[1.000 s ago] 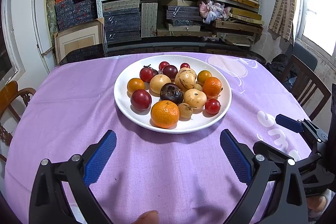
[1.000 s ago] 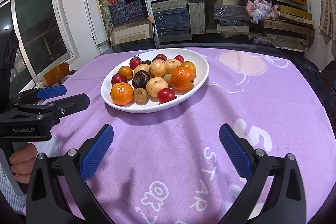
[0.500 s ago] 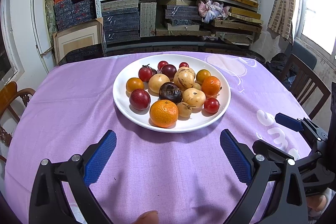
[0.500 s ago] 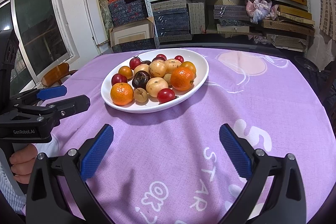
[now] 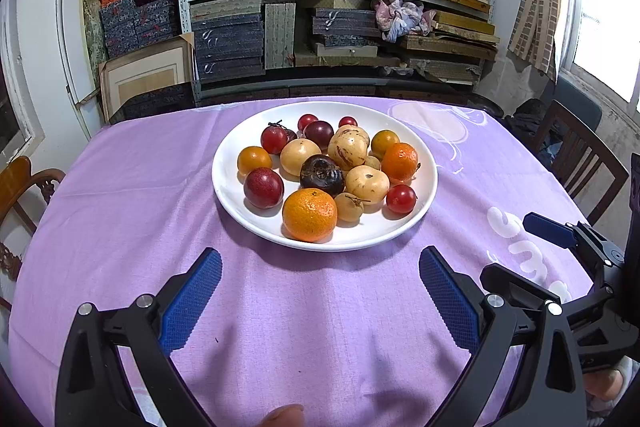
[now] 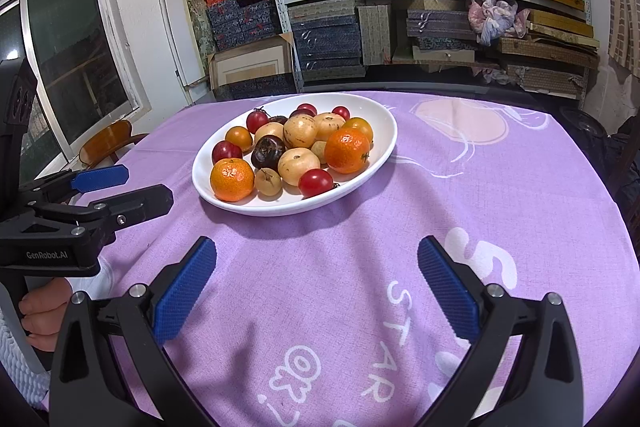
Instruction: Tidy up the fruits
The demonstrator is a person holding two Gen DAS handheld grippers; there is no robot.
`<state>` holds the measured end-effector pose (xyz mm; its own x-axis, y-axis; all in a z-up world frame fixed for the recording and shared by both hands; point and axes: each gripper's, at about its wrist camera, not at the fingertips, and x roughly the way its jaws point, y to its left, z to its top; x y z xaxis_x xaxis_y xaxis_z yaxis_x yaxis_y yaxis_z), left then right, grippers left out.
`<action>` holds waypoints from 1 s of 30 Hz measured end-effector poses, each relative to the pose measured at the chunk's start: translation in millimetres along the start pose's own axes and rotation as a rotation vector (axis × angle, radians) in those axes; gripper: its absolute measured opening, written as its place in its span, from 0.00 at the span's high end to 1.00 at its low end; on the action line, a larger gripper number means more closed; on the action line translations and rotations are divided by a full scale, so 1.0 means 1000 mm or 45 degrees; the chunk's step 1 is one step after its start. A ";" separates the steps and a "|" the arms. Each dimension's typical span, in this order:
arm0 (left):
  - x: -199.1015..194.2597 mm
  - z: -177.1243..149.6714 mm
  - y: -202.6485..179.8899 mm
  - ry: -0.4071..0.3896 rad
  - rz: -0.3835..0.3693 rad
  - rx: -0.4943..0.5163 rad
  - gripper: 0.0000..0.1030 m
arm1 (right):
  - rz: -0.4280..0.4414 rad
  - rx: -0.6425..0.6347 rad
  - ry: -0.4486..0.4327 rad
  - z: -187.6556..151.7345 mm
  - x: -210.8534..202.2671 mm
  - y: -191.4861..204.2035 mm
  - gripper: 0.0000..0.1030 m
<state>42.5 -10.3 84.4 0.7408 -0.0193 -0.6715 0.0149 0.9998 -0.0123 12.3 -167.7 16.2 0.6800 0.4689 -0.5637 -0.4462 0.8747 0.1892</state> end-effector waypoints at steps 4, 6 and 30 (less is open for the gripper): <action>0.001 0.000 0.000 -0.001 -0.001 0.002 0.03 | 0.001 -0.001 -0.001 0.000 0.000 0.000 0.04; 0.001 0.000 0.000 0.000 -0.002 0.004 0.03 | -0.001 -0.002 0.000 0.000 0.000 0.000 0.04; 0.004 -0.003 -0.004 0.006 -0.016 0.003 0.03 | -0.001 0.001 0.003 0.001 -0.002 0.000 0.04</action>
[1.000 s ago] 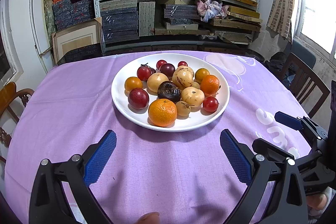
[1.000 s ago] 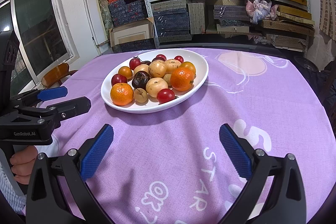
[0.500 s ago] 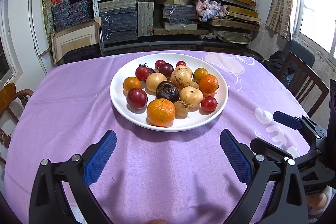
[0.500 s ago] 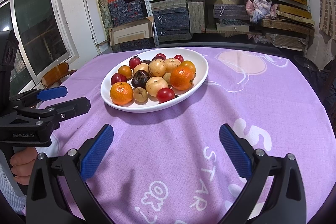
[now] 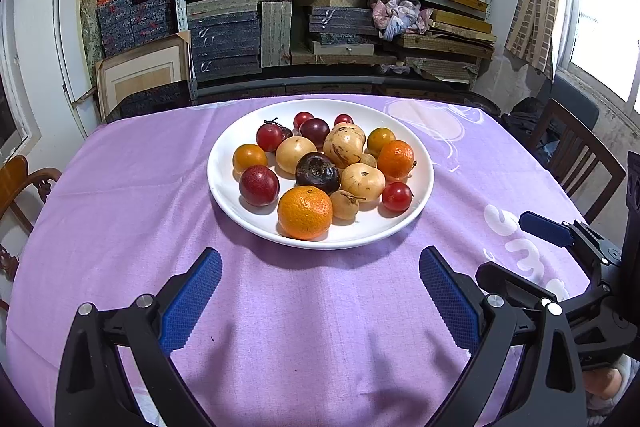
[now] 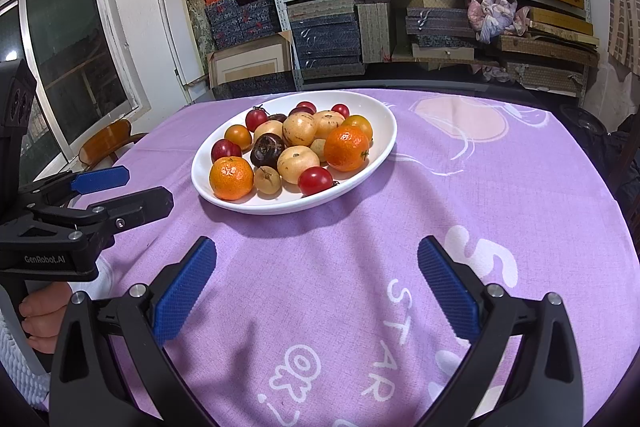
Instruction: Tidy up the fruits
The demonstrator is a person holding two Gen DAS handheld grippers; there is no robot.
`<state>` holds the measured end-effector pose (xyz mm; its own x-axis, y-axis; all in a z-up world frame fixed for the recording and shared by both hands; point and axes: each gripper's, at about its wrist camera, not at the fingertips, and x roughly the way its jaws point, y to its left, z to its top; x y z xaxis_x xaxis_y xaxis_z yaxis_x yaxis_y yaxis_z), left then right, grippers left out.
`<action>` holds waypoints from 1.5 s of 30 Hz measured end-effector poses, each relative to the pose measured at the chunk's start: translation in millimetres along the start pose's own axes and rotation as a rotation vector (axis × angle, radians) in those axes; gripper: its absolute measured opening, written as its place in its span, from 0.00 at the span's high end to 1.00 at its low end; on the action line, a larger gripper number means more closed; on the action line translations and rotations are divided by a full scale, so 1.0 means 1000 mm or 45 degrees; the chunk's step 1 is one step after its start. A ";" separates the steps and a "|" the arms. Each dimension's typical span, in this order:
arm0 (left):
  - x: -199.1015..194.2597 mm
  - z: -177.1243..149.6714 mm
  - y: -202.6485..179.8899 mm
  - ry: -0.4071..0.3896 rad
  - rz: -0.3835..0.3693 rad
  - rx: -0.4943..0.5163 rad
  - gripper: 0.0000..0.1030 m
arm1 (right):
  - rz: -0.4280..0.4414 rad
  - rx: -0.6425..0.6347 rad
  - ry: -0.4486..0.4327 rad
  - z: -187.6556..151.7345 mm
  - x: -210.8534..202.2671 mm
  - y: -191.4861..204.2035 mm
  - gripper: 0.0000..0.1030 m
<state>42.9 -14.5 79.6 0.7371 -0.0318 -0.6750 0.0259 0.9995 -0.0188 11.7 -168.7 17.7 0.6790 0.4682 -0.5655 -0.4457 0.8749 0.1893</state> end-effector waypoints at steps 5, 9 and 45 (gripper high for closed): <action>0.000 0.000 0.003 -0.009 0.001 -0.010 0.03 | 0.000 0.001 0.001 0.000 0.000 0.000 0.04; -0.008 -0.001 0.003 -0.061 0.024 -0.011 0.03 | 0.000 0.002 0.000 0.000 0.000 0.000 0.04; -0.007 0.002 0.005 -0.019 -0.019 0.002 0.03 | 0.001 0.002 0.001 0.001 -0.001 -0.002 0.04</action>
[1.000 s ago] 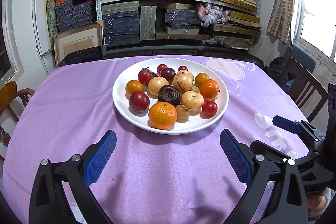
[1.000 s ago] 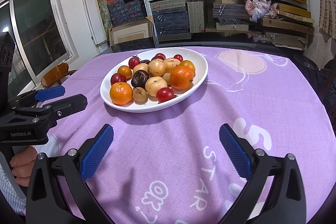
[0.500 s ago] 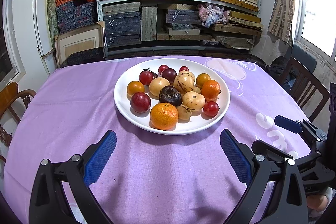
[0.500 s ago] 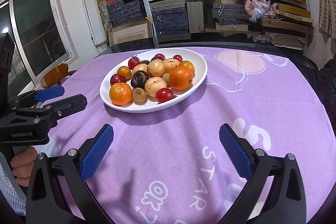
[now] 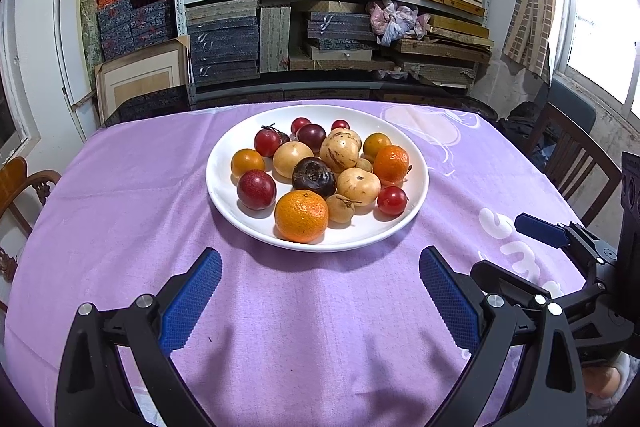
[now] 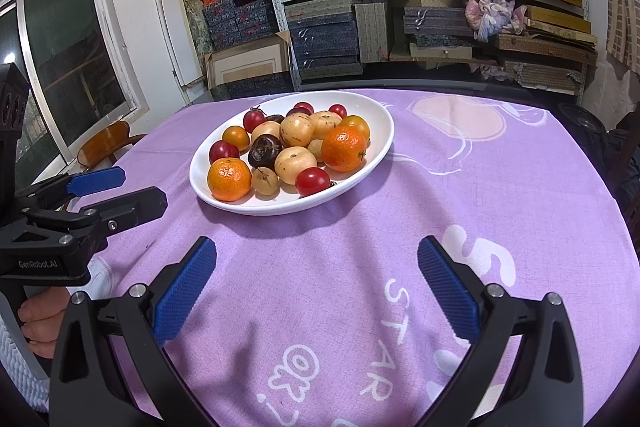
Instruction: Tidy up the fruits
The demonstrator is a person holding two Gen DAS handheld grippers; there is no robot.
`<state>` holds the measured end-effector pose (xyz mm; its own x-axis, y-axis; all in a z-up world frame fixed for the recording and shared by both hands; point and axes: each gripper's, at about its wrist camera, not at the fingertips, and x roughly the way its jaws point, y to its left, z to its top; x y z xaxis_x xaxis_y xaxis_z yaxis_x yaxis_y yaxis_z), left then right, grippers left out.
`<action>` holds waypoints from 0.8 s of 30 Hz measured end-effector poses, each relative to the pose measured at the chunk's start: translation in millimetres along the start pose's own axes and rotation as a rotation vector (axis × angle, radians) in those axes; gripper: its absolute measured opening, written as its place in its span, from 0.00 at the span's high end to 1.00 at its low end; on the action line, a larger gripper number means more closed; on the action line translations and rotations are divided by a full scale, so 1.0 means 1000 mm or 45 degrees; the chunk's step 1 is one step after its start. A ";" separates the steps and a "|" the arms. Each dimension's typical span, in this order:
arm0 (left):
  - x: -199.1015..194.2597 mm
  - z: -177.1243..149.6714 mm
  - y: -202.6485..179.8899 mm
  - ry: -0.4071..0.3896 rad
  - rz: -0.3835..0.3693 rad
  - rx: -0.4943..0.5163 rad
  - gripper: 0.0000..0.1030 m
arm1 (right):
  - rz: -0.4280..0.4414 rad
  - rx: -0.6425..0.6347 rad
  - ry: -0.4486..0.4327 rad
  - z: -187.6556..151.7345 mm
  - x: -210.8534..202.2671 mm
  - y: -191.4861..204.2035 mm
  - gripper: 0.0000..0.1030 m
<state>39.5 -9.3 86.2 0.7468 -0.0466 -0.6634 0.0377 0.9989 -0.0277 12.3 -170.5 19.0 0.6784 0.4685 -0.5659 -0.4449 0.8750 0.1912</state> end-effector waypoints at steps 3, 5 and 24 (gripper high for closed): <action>-0.001 0.000 0.000 -0.003 0.002 0.001 0.03 | 0.000 0.000 0.001 0.000 0.000 0.000 0.04; -0.001 0.000 0.000 -0.001 0.001 0.003 0.03 | 0.000 0.000 0.000 0.000 0.000 0.000 0.04; 0.002 0.000 0.000 0.012 -0.006 0.003 0.03 | 0.000 0.000 0.001 0.001 -0.001 -0.001 0.04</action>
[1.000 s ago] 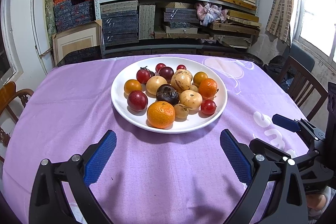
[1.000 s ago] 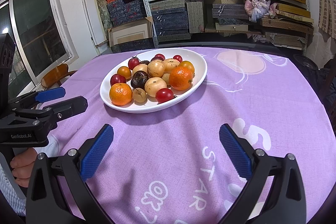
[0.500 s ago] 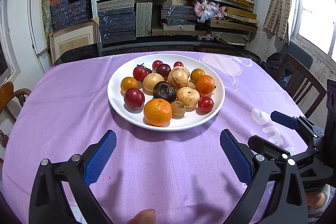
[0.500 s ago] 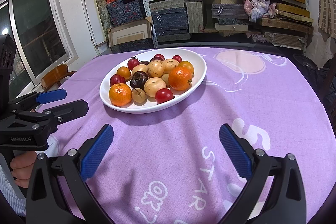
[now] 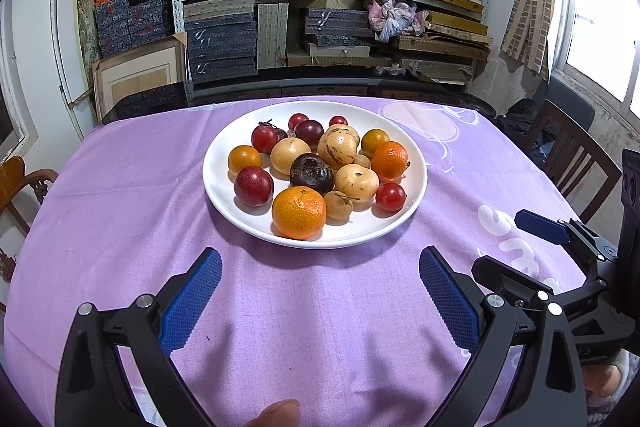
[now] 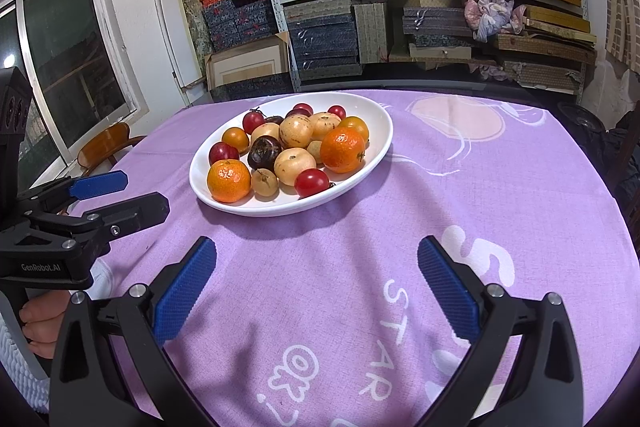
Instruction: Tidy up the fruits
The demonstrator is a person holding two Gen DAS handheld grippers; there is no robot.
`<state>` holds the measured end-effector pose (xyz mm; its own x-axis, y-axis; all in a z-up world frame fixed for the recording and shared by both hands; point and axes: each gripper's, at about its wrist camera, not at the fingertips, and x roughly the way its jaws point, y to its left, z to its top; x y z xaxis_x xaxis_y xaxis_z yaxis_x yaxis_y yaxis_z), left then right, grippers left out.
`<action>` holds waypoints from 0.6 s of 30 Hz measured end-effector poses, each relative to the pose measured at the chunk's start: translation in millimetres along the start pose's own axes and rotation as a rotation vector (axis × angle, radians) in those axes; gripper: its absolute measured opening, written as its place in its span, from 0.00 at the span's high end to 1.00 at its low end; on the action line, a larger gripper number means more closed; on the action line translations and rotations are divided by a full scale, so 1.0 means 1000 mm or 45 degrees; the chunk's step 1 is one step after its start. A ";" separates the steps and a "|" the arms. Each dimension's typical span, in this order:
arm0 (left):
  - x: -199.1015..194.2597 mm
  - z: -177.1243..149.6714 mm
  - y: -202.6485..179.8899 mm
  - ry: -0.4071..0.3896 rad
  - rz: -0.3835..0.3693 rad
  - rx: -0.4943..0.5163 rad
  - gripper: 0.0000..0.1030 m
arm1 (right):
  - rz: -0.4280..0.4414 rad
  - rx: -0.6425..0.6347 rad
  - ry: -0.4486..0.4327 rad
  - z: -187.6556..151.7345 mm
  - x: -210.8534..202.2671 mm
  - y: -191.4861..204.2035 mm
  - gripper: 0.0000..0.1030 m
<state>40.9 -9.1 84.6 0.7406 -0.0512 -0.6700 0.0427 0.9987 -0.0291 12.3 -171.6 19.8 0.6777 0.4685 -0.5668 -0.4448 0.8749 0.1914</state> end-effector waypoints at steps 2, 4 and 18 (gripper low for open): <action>0.001 0.000 0.000 0.000 -0.001 0.001 0.03 | 0.001 0.001 0.000 0.000 0.000 0.000 0.04; 0.001 -0.001 -0.001 0.002 -0.002 0.002 0.03 | 0.000 0.001 -0.001 0.000 0.000 0.000 0.04; 0.003 -0.001 -0.001 0.006 -0.006 0.004 0.03 | 0.000 0.000 -0.001 0.001 0.000 0.000 0.04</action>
<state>42.5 -10.2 82.4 0.7372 -0.0563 -0.6733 0.0484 0.9984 -0.0304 12.7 -171.4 20.2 0.6780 0.4685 -0.5664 -0.4446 0.8750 0.1916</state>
